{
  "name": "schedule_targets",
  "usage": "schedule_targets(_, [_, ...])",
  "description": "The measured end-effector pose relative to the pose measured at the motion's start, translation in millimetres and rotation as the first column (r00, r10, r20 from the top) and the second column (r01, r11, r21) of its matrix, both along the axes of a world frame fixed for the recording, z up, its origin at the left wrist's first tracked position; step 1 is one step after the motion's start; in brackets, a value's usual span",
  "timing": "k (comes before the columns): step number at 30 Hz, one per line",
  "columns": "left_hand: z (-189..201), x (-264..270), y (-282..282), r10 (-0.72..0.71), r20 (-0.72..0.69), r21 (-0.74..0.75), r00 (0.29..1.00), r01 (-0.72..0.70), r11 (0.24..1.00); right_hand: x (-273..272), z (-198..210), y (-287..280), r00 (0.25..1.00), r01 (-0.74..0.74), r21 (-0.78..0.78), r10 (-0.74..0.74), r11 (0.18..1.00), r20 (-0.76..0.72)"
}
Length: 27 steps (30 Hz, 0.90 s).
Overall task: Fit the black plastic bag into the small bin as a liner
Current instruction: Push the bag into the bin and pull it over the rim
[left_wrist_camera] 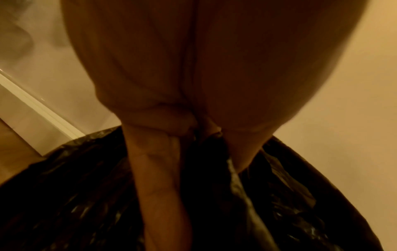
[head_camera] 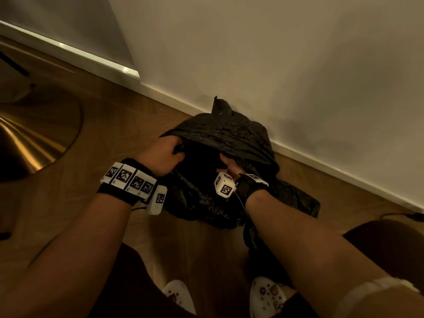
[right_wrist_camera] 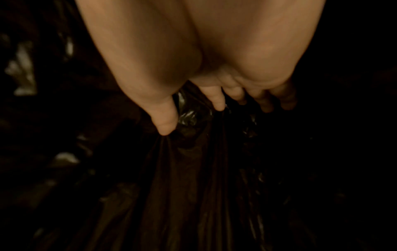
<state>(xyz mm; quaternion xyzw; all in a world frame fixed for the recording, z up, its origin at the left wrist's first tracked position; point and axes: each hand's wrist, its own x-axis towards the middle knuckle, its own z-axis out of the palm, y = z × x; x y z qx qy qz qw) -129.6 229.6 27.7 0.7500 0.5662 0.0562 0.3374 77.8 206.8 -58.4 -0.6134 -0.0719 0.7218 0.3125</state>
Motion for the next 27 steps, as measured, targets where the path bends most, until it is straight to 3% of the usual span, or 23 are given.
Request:
schedule_targets(3, [7,2,-4,-0.015,0.029,0.007,0.999,0.015,1.000,1,-20,-1,0.993,-0.038,0.020,0.036,0.999,0.114])
schedule_targets(6, [8,6,-6,-0.024,0.059,-0.007,0.998,0.024,1.000,15,-77,2,0.967,-0.128,0.018,0.121,0.992,0.222])
schedule_targets(9, [6,8,-6,-0.025,0.034,-0.046,0.999,0.027,0.999,5,-44,1,0.967,-0.133,0.002,0.129,0.991,0.219])
schedule_targets(14, [5,10,-6,-0.009,0.040,-0.102,0.999,0.013,0.995,-14,-15,13,0.958,-0.278,0.018,0.276,0.960,0.083])
schedule_targets(20, [6,16,-13,-0.056,0.006,-0.137,0.998,0.056,0.989,-20,-11,18,0.929,-0.342,0.052,0.330,0.938,0.167])
schedule_targets(22, [7,16,-17,-0.060,0.015,-0.133,0.998,0.061,0.989,-18,-40,18,0.929,-0.342,0.117,0.317,0.932,0.190])
schedule_targets(24, [9,15,-19,-0.070,0.019,-0.146,0.997,0.072,0.987,-2,-132,34,0.919,-0.364,0.176,0.323,0.915,0.225])
schedule_targets(26, [9,15,-22,-0.087,0.027,-0.166,0.996,0.090,0.982,14,-213,44,0.910,-0.404,0.132,0.384,0.905,0.155])
schedule_targets(27, [10,15,-23,-0.093,0.028,-0.172,0.995,0.097,0.980,11,-211,39,0.914,-0.400,0.099,0.390,0.911,0.109])
